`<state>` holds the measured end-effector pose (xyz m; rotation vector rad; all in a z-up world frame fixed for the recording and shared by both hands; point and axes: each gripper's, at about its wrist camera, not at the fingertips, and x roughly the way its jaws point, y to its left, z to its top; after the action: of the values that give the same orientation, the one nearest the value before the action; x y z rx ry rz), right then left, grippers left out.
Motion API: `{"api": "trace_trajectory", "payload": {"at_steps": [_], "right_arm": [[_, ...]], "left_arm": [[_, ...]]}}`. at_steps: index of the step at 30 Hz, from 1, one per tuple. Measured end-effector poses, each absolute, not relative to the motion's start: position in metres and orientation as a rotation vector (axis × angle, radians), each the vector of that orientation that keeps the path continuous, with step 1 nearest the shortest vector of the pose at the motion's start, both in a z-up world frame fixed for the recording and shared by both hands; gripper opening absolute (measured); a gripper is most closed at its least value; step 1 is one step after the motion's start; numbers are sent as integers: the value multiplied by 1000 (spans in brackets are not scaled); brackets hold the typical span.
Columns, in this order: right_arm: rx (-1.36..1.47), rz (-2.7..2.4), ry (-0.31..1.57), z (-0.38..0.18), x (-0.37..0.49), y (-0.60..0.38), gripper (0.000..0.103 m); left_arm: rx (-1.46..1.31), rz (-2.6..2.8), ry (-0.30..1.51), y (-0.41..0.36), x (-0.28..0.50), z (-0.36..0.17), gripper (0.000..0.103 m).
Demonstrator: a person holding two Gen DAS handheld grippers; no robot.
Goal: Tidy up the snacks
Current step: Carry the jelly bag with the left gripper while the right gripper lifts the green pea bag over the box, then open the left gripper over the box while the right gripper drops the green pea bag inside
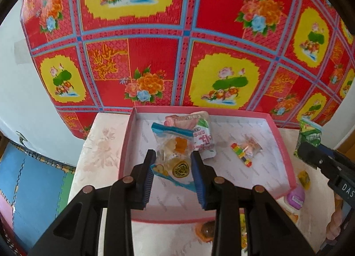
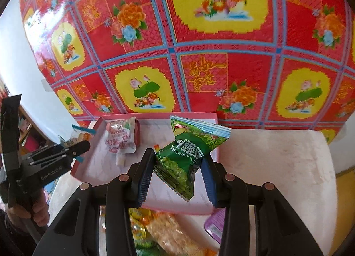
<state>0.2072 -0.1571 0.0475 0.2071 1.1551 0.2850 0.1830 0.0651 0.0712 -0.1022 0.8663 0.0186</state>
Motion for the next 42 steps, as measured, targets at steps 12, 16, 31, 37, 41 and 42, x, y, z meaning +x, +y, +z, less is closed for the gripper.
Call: {"api": "trace_trajectory", "payload": {"at_steps": [12,16,31,37,41,42], "right_arm": [[207,275,1202,-3,244,-151,43],[210,273,1216,-13,251,-150,43],[231,293,1239,-36,263,-143,44],[231,297,1216,-32,262,-142,61],[227,306,1199,-22,260,-142,65],[227,307,1196,-20,259,-143,65]], "left_arm": [[-130,41,878,70,219,40,34],[-115,45,865,68,224,36,34],[-93,28,869,59,245,25,55],[-100,30,879,62,245,20,58],[-92,35,876,60,238,24,58],[-93,34,871,60,236,26,58]]}}
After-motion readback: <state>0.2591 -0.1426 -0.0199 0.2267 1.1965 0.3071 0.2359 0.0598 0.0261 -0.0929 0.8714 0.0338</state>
